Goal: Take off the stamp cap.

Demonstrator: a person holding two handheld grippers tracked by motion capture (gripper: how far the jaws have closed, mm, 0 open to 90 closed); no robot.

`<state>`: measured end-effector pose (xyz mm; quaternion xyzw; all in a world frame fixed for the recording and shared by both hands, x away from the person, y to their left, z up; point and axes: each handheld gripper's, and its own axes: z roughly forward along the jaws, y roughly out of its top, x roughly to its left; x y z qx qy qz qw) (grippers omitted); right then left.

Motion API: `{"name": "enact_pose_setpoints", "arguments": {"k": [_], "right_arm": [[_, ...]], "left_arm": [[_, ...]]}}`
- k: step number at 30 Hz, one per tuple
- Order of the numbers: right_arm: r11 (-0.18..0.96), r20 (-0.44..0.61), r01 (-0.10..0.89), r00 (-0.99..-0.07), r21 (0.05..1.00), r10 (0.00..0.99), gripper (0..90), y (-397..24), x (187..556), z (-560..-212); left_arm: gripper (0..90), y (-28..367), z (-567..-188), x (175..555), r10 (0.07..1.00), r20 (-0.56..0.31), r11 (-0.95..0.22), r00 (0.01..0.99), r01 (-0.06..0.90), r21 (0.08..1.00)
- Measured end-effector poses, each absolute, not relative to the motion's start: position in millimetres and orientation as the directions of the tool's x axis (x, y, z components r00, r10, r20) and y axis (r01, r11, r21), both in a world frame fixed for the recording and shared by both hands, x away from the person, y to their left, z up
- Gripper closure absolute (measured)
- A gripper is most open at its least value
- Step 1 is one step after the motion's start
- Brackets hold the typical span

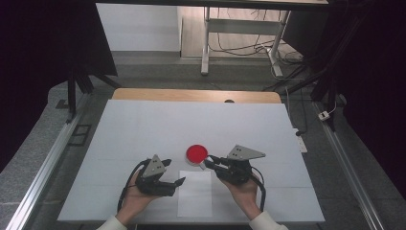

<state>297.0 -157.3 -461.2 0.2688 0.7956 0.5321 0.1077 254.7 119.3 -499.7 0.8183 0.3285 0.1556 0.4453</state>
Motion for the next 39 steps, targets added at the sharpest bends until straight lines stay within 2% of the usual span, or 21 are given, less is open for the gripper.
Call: {"name": "enact_pose_setpoints", "arguments": {"k": [39], "right_arm": [[0.252, 0.163, 0.344, -0.825, 0.905, 0.541, 75.5, -156.0, 297.4, -464.9]], "left_arm": [[22.6, 82.4, -506.3, 266.9, 0.646, 0.006, -0.439, 0.763, 0.365, 0.821]]}}
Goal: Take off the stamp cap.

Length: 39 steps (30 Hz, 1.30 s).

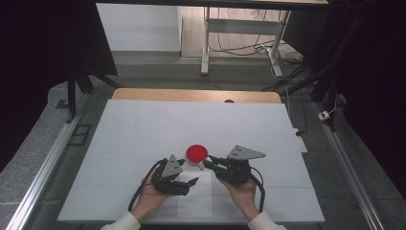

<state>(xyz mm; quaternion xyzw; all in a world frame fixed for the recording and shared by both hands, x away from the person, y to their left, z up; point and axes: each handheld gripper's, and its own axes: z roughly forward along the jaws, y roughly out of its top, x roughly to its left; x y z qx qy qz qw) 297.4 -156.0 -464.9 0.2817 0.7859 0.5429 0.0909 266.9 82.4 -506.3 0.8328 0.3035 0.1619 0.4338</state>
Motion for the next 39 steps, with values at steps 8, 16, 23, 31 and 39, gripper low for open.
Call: {"name": "enact_pose_setpoints", "arguments": {"k": [8, 16, 23, 31, 39], "right_arm": [[0.249, 0.168, 0.347, -0.826, 0.904, 0.539, 75.5, -156.3, 297.6, -465.1], [0.252, 0.172, 0.351, -0.826, 0.902, 0.536, 75.5, -155.8, 297.9, -466.5], [0.251, 0.182, 0.359, -0.827, 0.899, 0.532, 75.5, -153.9, 297.6, -468.7], [0.250, 0.184, 0.361, -0.827, 0.898, 0.531, 75.5, -154.2, 298.4, -470.2], [0.250, 0.185, 0.363, -0.826, 0.898, 0.533, 75.5, -153.5, 298.2, -472.0]], "left_arm": [[23.4, 75.9, -506.4, 269.5, 0.642, 0.010, -0.442, 0.767, 0.359, 0.822], [24.9, 70.2, -505.5, 270.2, 0.640, 0.028, -0.448, 0.768, 0.343, 0.826], [27.8, 67.2, -506.1, 271.0, 0.643, 0.044, -0.451, 0.765, 0.332, 0.828], [33.4, 64.7, -506.2, 271.0, 0.640, 0.065, -0.458, 0.765, 0.312, 0.833], [39.3, 61.9, -506.7, 270.8, 0.633, 0.093, -0.475, 0.768, 0.291, 0.831]]}}
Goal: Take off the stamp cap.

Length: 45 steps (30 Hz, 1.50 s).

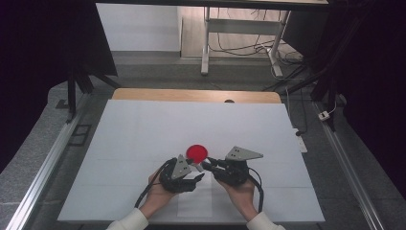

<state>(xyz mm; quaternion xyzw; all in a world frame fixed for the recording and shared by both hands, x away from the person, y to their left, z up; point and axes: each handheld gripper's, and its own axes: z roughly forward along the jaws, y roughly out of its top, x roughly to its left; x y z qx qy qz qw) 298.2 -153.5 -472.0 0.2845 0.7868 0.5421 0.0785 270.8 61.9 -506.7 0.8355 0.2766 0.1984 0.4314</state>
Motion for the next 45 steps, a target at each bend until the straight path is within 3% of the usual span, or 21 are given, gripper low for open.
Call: {"name": "enact_pose_setpoints", "arguments": {"k": [17, 45], "right_arm": [[0.229, 0.207, 0.375, -0.820, 0.898, 0.534, 75.5, -154.2, 298.9, -474.5], [0.194, 0.245, 0.395, -0.814, 0.898, 0.527, 75.5, -155.6, 298.9, -476.2]], "left_arm": [[54.0, 56.0, -506.4, 268.3, 0.616, 0.143, -0.506, 0.775, 0.250, 0.826], [63.9, 52.9, -507.4, 264.5, 0.612, 0.230, -0.550, 0.756, 0.199, 0.811]]}}
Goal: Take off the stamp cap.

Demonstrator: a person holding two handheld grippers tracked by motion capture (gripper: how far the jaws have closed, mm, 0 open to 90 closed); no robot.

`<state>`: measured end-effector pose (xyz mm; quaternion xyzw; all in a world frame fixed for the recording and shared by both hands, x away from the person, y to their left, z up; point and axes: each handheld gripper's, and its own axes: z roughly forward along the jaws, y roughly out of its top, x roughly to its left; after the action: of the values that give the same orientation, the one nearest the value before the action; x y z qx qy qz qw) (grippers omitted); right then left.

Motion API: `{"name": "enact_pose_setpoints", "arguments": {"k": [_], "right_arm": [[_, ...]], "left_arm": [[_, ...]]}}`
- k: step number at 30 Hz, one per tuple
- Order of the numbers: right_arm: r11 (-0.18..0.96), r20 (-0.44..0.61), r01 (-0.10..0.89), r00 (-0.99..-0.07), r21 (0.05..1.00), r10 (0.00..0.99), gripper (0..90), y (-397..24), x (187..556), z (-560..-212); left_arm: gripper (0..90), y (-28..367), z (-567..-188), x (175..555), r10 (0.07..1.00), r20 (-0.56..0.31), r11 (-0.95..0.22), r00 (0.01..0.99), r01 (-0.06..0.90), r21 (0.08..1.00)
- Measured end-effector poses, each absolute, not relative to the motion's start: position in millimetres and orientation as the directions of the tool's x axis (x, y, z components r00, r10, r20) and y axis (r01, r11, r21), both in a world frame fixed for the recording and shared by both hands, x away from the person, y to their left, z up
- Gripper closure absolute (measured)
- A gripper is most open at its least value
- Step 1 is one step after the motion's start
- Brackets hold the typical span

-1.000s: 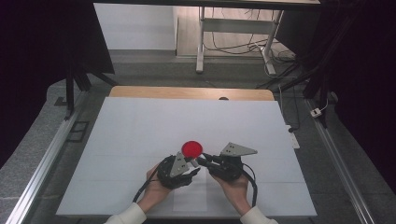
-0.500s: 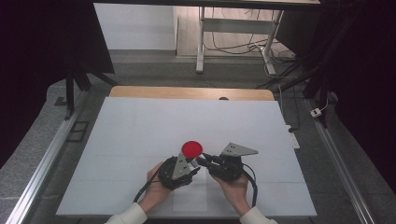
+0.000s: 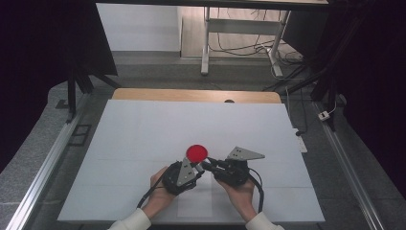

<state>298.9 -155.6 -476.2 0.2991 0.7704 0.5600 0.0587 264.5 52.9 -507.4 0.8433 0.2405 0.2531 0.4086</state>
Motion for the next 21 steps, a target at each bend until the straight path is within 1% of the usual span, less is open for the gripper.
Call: {"name": "enact_pose_setpoints", "arguments": {"k": [13, 21], "right_arm": [[0.186, 0.261, 0.407, -0.812, 0.894, 0.523, 75.5, -156.6, 299.8, -476.0], [0.182, 0.260, 0.405, -0.810, 0.896, 0.526, 75.6, -156.0, 298.5, -475.8]], "left_arm": [[64.6, 53.2, -507.3, 264.0, 0.604, 0.239, -0.559, 0.760, 0.191, 0.807], [63.2, 54.0, -505.8, 264.2, 0.610, 0.217, -0.549, 0.762, 0.208, 0.810]]}}
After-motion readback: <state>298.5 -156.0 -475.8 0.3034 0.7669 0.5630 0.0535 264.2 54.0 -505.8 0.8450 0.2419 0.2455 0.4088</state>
